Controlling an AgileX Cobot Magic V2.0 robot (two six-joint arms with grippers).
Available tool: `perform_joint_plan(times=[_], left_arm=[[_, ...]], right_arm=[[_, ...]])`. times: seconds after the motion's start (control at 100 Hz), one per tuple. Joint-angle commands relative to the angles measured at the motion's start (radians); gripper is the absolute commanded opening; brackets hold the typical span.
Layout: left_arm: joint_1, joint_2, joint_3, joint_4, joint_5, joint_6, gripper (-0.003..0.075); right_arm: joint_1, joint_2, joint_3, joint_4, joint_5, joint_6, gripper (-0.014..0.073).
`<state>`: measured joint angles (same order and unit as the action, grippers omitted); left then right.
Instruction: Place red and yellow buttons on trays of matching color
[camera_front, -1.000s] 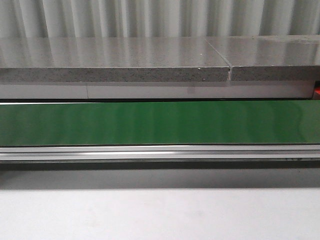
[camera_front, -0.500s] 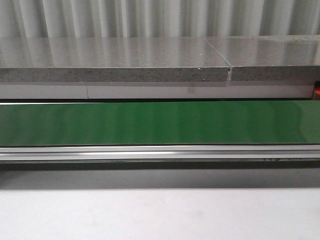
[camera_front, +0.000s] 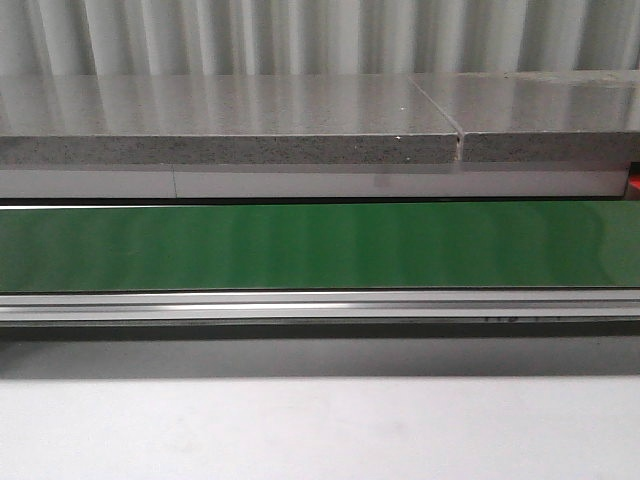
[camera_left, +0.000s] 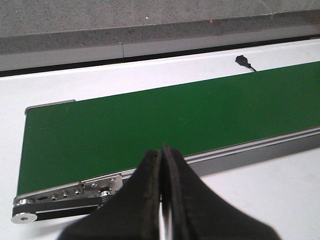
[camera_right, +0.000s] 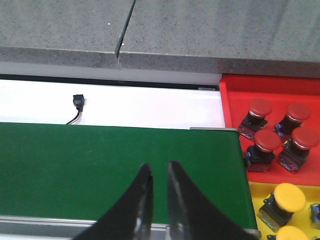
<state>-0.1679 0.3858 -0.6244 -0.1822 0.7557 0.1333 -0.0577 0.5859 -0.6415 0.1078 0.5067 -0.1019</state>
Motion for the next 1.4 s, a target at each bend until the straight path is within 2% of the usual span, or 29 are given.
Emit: perform_joint_plan(times=[0.0,0.24,0.52,0.85,0.96,1.16,1.39], left_arm=[[-0.007,0.007,-0.026,-0.016,-0.068,-0.002,-0.002],[-0.007,0.007,-0.026,-0.016,-0.068,-0.002,-0.002],[-0.007,0.007,-0.026,-0.016,-0.068,-0.002,-0.002],[-0.007,0.007,-0.026,-0.016,-0.068,-0.002,-0.002],[-0.007,0.007,-0.026,-0.016,-0.068,-0.002,-0.002],[-0.007,0.007,-0.026,-0.016,-0.068,-0.002,-0.002],[-0.007,0.007,-0.026,-0.016,-0.07,-0.002,-0.002]], right_arm=[[0.0,-0.052,0.015,-0.006,-0.092,-0.01,0.0098],[0.0,-0.217,0.153,0.007,-0.135,-0.01,0.0099],[0.0,-0.385,0.354,0.017,-0.316,-0.01,0.0099],[-0.004,-0.42,0.612,0.056,-0.759,-0.009,0.0099],[-0.004,-0.465,0.652,0.056,-0.772,-0.007,0.0099],[-0.004,-0.607,0.651,0.002,-0.699,0.002,0.0099],[-0.004,-0.617,0.651,-0.21,-0.667,0.214,0.0099]])
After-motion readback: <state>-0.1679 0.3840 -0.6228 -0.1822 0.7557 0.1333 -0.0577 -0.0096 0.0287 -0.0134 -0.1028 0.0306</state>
